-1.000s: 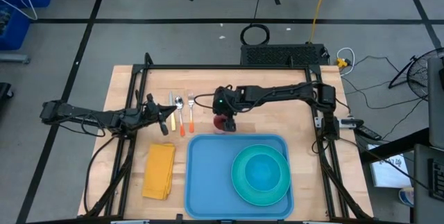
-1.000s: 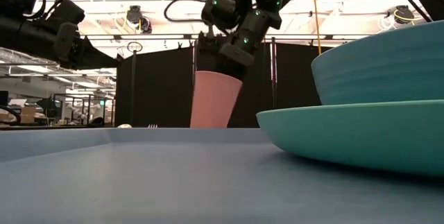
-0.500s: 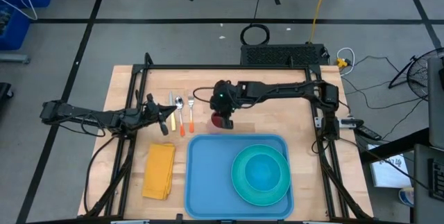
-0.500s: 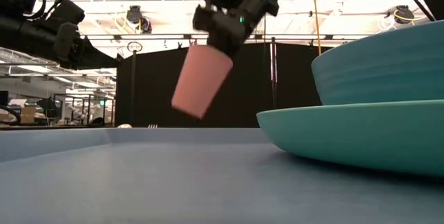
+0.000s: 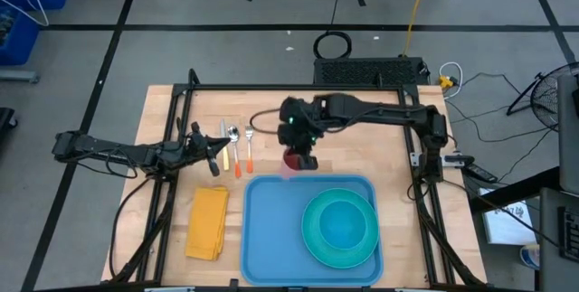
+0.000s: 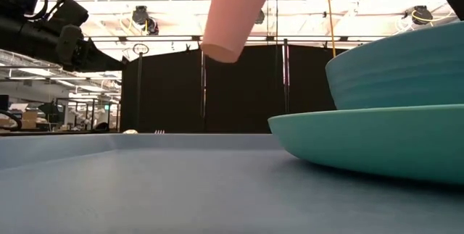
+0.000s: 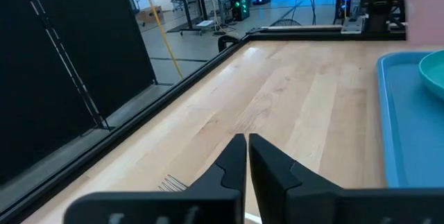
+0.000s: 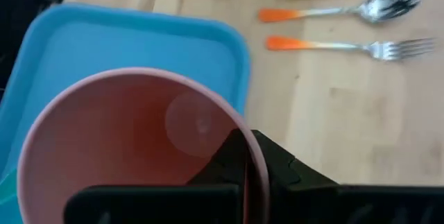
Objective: Set up tray
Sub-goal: Put the red cup on the top left side of the light blue plate on the blue tray
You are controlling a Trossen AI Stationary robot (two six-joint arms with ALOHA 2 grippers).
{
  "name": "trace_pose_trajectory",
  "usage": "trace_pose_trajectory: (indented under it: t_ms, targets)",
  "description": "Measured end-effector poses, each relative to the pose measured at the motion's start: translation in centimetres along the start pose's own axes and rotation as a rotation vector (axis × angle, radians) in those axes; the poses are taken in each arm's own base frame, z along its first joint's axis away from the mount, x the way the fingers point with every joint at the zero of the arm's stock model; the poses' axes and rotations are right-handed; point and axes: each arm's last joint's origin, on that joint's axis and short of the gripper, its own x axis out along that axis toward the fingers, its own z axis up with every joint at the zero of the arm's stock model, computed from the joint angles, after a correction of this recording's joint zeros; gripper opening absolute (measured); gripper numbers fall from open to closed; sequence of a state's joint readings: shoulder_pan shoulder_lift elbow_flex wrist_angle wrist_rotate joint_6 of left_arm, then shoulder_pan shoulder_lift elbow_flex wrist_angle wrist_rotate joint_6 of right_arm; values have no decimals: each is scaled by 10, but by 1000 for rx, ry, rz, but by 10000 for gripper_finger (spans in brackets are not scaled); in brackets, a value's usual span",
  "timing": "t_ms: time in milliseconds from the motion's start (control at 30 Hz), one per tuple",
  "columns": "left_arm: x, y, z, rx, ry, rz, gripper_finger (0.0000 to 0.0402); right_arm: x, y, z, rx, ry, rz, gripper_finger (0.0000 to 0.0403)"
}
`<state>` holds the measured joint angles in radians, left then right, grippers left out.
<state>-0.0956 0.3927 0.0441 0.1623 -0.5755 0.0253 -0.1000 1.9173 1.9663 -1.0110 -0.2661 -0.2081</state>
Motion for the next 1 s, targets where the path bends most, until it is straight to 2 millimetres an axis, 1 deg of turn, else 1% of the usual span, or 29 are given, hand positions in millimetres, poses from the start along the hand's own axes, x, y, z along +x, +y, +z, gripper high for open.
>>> trace_pose_trajectory:
  t_ms: [67, 167, 267, 333, 467, 533, 667, 800, 1000]
  targets:
    - [0, 0, 0, 0, -1, 0, 27, 7, 12, 3, -30, -12, 3, 1]
    - [0, 0, 0, 0, -1, 0, 26, 27, 29, 7, -58, -66, 12, 1]
    - [0, 0, 0, -1, 0, 0, 19, 49, 42, -1, -32, -41, 58, 1]
    - [0, 0, 0, -1, 0, 0, 12, 63, 46, -7, -38, -38, 47, 1]
    - [0, 0, 0, -2, 0, -1, 3, 84, 44, -24, 59, 30, -22, 0]
    - [0, 0, 0, -2, 0, -1, 4, 91, 42, -26, 99, 32, -33, 0]
    - [0, 0, 1, -7, -5, -1, 19, 100, 40, -27, 156, 48, -37, 0]
    - [0, 0, 2, -12, -13, -1, 27, 118, 38, -37, 187, 133, -40, 0]
    - [0, 0, 2, -12, -13, -3, 14, 124, 36, -43, 208, 200, -65, 0]
